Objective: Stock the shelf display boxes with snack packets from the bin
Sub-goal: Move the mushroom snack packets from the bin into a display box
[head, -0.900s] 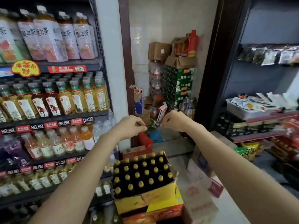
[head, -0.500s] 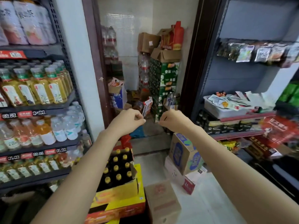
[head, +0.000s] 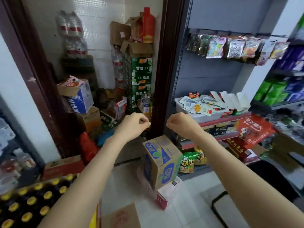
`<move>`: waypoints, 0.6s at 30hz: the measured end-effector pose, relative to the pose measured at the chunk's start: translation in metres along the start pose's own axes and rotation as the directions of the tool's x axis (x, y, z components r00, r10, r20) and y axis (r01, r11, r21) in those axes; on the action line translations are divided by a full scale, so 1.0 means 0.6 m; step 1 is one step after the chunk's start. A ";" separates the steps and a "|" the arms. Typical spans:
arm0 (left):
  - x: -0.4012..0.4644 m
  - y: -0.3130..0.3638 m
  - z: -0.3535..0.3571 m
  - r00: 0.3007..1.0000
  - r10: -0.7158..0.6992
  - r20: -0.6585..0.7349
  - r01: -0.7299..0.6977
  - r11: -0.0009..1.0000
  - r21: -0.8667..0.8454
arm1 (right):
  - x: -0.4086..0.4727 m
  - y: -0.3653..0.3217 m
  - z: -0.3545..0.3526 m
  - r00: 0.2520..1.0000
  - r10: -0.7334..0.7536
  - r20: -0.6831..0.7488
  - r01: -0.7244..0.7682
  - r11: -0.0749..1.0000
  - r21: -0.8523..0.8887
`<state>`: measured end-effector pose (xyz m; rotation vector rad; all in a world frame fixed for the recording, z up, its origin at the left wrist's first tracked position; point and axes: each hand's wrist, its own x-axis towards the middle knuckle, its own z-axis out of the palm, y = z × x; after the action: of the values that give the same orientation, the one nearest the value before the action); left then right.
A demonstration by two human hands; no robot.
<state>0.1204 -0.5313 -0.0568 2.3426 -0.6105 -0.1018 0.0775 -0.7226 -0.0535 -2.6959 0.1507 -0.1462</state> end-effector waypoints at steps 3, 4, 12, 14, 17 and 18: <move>0.095 0.042 0.055 1.000 0.015 0.013 -0.015 0.999 -0.048 | 0.055 0.083 -0.039 0.999 0.028 -0.026 -0.027 0.999 0.018; 0.125 0.057 0.074 1.000 0.016 0.019 -0.015 0.997 -0.070 | 0.072 0.113 -0.050 0.999 0.037 -0.031 -0.036 0.999 0.020; 0.367 0.166 0.216 0.987 0.001 0.160 0.011 0.997 -0.074 | 0.243 0.360 -0.117 0.994 0.110 -0.016 -0.110 0.994 0.026; 0.425 0.188 0.253 0.989 -0.030 0.148 0.041 0.996 -0.073 | 0.294 0.420 -0.130 0.994 0.113 0.003 -0.113 0.993 0.030; 0.507 0.218 0.307 0.993 -0.083 0.078 0.091 0.990 -0.105 | 0.361 0.504 -0.151 0.994 0.101 0.051 -0.102 0.995 0.010; 0.533 0.226 0.325 0.994 -0.096 0.054 0.101 0.990 -0.103 | 0.381 0.531 -0.156 0.994 0.095 0.060 -0.095 0.995 0.006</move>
<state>0.3033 -0.8838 -0.0838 2.2733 -0.5005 -0.2316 0.2651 -1.0775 -0.0874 -2.6747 0.2591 -0.0381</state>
